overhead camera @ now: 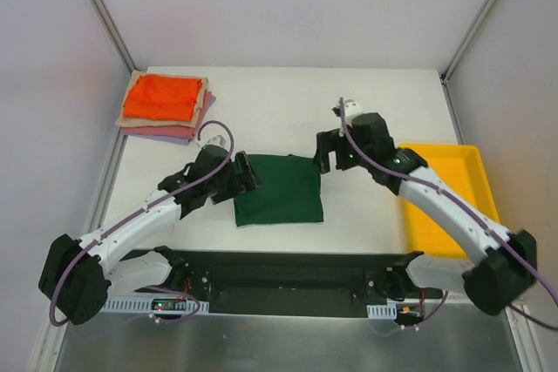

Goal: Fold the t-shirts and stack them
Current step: Put the neatly folded tshirt into the corner of the board with the left arm

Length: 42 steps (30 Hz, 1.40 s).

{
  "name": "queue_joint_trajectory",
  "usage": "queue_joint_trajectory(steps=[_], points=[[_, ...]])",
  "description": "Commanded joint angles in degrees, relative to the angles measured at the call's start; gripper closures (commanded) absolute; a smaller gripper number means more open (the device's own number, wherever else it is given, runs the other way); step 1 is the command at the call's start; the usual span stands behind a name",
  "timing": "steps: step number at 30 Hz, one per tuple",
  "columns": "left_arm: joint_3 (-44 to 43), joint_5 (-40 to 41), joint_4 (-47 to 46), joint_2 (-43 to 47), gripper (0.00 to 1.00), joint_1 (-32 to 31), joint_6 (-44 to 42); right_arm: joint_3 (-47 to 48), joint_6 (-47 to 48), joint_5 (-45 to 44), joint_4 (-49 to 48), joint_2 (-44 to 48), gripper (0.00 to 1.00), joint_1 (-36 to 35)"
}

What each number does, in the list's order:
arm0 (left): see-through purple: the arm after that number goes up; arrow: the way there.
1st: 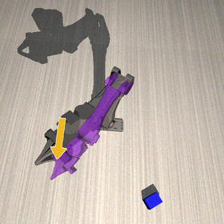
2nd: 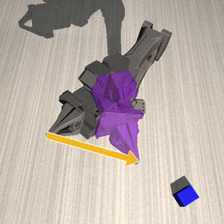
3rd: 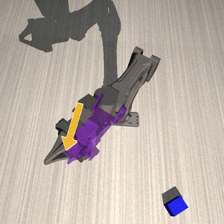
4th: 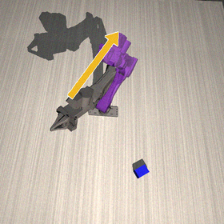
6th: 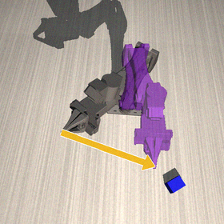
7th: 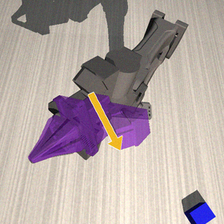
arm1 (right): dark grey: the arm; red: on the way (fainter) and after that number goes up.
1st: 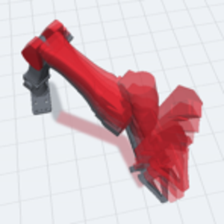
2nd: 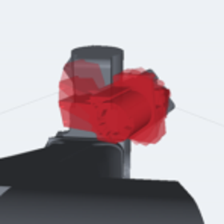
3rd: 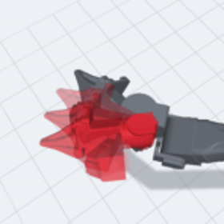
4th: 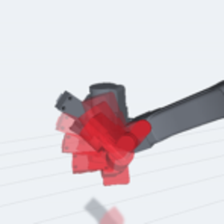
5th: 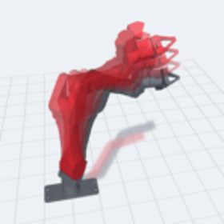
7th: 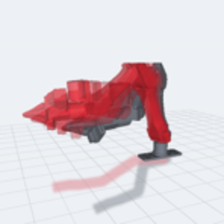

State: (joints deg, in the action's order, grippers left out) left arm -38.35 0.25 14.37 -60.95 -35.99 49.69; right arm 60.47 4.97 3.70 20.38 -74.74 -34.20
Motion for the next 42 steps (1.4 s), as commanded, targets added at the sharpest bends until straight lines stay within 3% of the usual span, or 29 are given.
queue_joint_trajectory(steps=[1, 6, 10, 16, 21, 25, 31, 37, 40, 42], points=[[-0.5, 3.81, 3.65, -2.5, 0.01, 5.82, -2.49, -9.38, -6.45, -10.55, -4.56, 11.35, 0.04, 0.45], [-4.97, 0.28, 1.46, -12.86, 0.02, 8.92, -6.09, -15.37, -6.12, -8.19, -5.18, 19.1, 0.04, 0.62], [-8.14, -0.16, -0.31, -21.38, 0.12, 9.09, -6.89, -17.4, -5.41, -9.06, -3.43, 22.96, 0.04, 0.71], [-9.73, -4.64, 0.48, -32.91, 0.44, 8.74, -6.02, -19.6, -2.86, -9.77, -2.81, 26.75, 0.04, 0.71], [-10.86, 1.58, 1.88, -35.2, 0.66, 3.74, -3.9, -20.83, -1.37, -11.08, -1.75, 29.73, 0.04, 0.62], [-16.21, 8.16, 6.44, -39.32, 1.0, 2.06, -6.0, -22.76, -1.02, -13.98, -2.36, 32.37, 0.04, 0.71], [-28.0, 26.44, 14.98, -39.78, 1.0, 2.06, -16.62, -24.52, -0.4, -18.11, -2.36, 36.06, 0.04, 0.62], [-36.44, 43.4, 11.22, -40.64, 1.0, 3.29, -41.28, -25.84, -0.66, -18.12, -2.89, 37.91, 0.04, 0.71], [-38.2, 45.28, 5.69, -42.93, 1.0, 7.23, -52.3, -26.36, -0.93, -18.12, -3.42, 37.83, 0.04, 0.71], [-39.17, 43.01, 2.78, -43.29, 1.0, 11.09, -55.22, -26.71, -1.02, -16.9, -4.2, 37.56, 0.04, 0.71]])
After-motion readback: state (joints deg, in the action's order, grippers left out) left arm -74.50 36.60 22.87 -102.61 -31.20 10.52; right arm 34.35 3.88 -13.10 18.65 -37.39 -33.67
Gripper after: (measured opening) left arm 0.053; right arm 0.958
